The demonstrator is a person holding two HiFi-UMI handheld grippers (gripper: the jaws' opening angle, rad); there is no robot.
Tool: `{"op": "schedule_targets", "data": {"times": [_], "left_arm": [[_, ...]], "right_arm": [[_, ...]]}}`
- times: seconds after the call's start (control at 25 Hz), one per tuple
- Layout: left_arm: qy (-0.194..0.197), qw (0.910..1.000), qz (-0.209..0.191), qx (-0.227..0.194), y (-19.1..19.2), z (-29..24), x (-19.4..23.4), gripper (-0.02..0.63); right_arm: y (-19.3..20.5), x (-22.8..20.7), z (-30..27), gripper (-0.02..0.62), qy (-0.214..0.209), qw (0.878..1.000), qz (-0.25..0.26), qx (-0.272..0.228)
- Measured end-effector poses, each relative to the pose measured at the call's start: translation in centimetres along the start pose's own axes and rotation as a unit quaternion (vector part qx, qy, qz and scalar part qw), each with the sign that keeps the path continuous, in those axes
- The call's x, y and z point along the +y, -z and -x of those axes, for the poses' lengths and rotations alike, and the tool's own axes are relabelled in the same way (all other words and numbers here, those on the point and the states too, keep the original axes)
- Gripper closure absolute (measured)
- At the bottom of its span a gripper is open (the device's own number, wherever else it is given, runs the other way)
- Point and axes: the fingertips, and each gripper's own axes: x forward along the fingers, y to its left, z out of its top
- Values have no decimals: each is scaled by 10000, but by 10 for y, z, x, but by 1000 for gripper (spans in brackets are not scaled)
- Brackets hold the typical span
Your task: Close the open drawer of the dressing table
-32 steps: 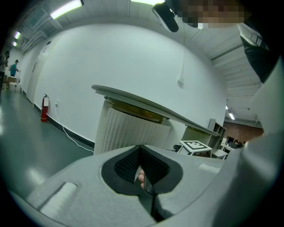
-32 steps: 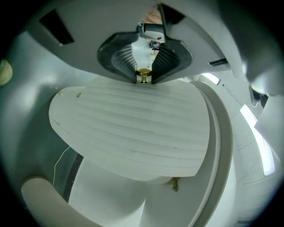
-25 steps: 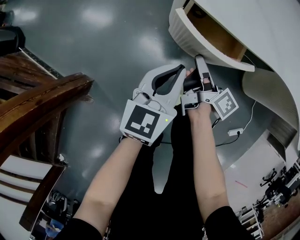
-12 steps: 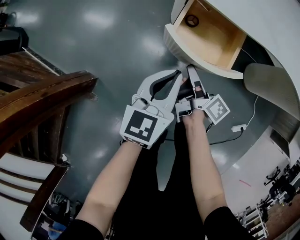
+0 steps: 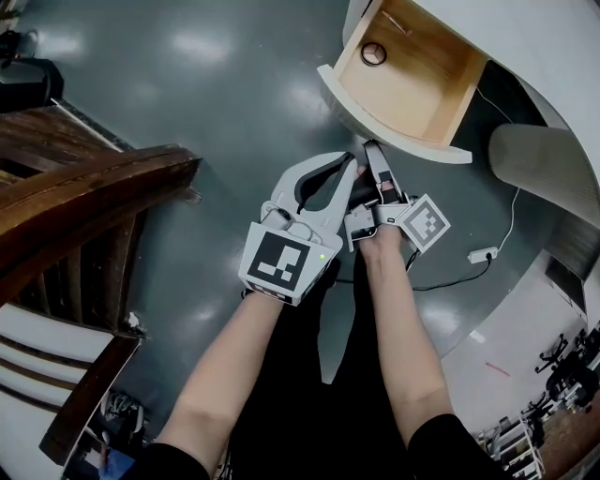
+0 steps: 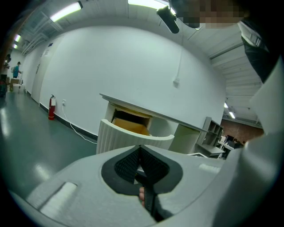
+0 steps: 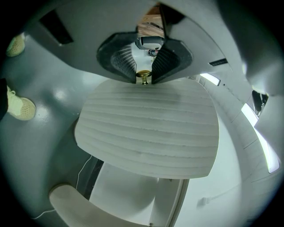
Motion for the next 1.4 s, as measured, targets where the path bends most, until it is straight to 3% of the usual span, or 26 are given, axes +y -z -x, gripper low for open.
{"op": "schedule_targets", "data": {"times": [0.24,0.48,0.76,1.16,1.4], "left_arm": [[-65,10000,36,31,0,14,-4,597],[14,9998,162,75,-18,32,-20,597],[28,9997,178,158,-58,55,-44,597],[240,9996,-50,-115,-154,83,-84,597],[239,9995,-124,-158,-197,95,-94,597]], "right_arm": [[3,2,6,480,18,9998,-189,31],[12,26,32,512,103,9994,25,332],[1,109,58,566,-157,9955,702,612],[-9,246,92,578,-640,9735,1946,1018],[-18,311,108,578,-751,9636,2345,1043]]}}
